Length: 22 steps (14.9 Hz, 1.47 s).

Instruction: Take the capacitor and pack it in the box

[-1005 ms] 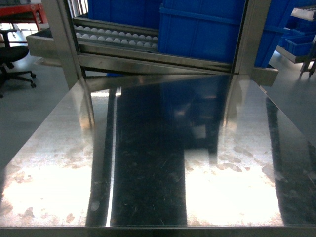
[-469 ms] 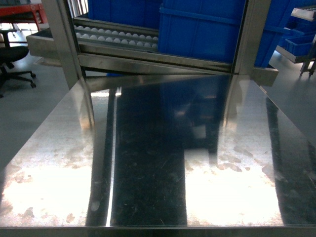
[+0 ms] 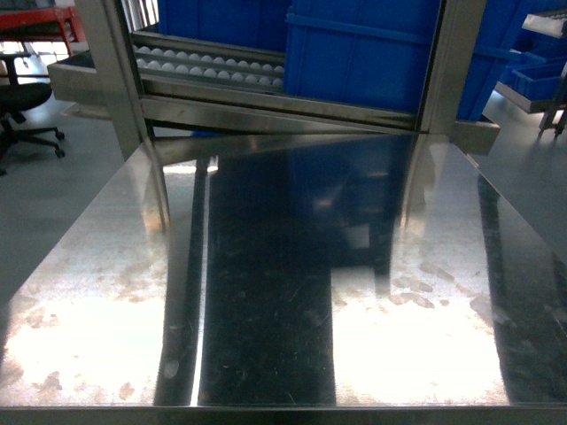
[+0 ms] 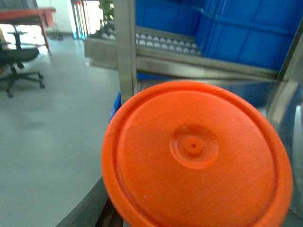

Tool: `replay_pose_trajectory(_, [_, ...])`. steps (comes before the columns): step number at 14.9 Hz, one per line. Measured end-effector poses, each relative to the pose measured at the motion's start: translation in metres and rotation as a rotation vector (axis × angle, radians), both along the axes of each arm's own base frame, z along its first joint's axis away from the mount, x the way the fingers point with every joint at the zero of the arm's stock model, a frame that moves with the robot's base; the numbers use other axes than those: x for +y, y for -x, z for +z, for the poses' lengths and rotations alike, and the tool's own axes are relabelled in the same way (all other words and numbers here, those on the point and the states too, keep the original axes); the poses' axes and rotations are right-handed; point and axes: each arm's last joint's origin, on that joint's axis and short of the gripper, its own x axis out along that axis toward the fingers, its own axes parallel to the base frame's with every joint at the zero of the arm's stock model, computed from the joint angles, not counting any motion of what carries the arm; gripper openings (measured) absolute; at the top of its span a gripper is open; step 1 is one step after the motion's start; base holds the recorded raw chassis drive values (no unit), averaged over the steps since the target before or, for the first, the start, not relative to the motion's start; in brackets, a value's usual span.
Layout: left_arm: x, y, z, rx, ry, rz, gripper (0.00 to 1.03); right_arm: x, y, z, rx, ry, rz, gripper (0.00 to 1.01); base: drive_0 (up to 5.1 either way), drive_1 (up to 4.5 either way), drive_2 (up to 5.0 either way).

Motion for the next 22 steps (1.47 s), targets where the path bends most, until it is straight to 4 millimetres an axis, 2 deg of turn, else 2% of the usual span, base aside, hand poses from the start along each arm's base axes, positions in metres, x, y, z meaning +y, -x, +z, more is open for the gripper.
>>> replay_pose_trajectory(1, [0.0, 0.0059, -0.0031, 0.014, 0.0, 0.0, 0.45, 0.0, 0.0, 0.0, 0.0, 0.0, 0.0, 0.98, 0.0, 0.0, 0.0])
replay_pose_trajectory(2, [0.0001, 0.007, 0.0022, -0.035, 0.0, 0.002, 0.45, 0.0, 0.0, 0.0, 0.0, 0.0, 0.0, 0.98, 0.0, 0.0, 0.0])
replay_pose_trajectory(22, [0.0, 0.0068, -0.0008, -0.013, 0.0, 0.0, 0.45, 0.0, 0.0, 0.0, 0.0, 0.0, 0.0, 0.98, 0.0, 0.0, 0.0])
